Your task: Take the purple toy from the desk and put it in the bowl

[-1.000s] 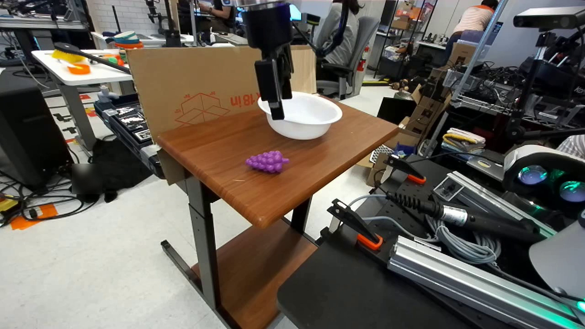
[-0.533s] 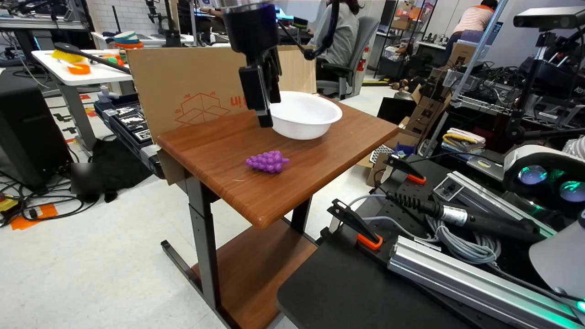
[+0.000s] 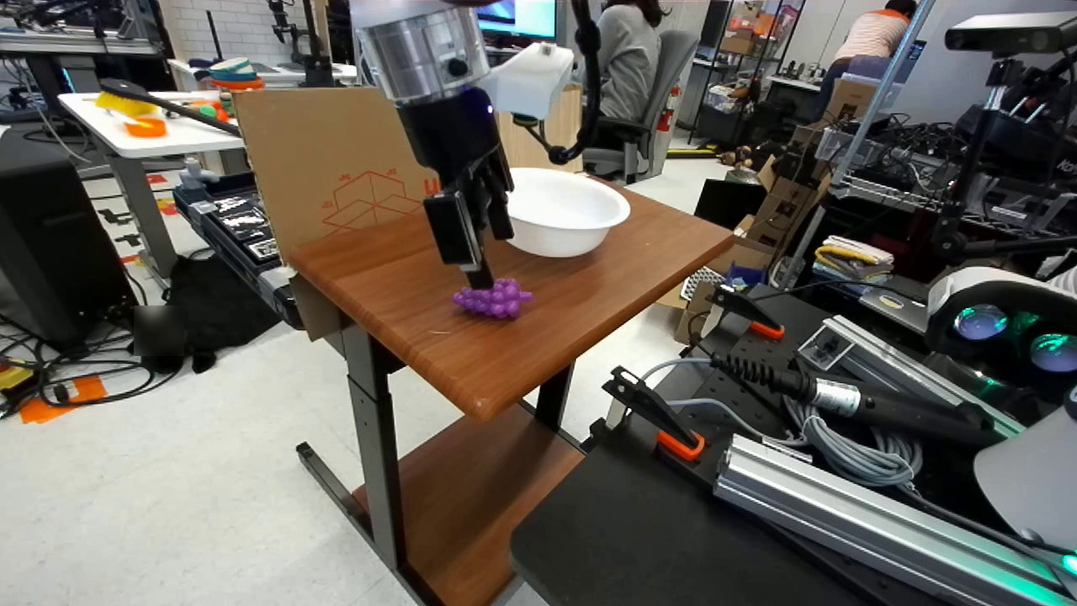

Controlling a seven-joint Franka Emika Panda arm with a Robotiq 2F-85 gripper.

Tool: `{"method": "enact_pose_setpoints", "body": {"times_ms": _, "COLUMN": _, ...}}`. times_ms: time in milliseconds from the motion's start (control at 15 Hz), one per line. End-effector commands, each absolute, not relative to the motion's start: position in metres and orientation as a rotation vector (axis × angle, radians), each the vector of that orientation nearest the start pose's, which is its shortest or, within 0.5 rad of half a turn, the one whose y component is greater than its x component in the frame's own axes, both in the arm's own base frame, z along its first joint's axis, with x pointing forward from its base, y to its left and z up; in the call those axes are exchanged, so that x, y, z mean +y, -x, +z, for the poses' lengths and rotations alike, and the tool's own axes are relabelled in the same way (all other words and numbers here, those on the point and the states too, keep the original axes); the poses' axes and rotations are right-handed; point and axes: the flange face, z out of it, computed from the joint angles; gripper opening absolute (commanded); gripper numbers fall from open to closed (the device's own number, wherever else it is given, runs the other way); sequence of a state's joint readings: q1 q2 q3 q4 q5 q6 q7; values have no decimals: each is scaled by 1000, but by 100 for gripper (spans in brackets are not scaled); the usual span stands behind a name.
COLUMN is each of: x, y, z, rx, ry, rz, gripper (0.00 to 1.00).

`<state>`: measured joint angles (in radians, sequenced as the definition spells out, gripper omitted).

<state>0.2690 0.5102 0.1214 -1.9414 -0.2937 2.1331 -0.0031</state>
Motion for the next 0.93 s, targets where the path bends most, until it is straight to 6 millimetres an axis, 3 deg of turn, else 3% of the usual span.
{"method": "enact_pose_setpoints", "body": {"times_ms": 0, "x": 217, "y": -565, "z": 176, "rx": -887, "ry": 3226, "rz": 513, "gripper": 100}}
{"method": "enact_pose_setpoints", "body": {"times_ms": 400, "x": 220, "y": -571, "z": 159, "rx": -764, "ry": 3219, "rz": 611, "gripper": 100}}
{"method": "enact_pose_setpoints", "body": {"times_ms": 467, "x": 220, "y": -572, "z": 158, "rx": -755, "ry": 3220, "rz": 618, "gripper": 75}}
{"method": "enact_pose_setpoints", "body": {"times_ms": 533, "x": 220, "y": -573, "z": 158, "rx": -746, "ry": 3221, "rz": 622, "gripper": 72}}
{"method": "enact_pose_setpoints", "body": {"times_ms": 867, "x": 222, "y": -575, "z": 158, "rx": -678, "ry": 3223, "rz": 648, "gripper": 34}}
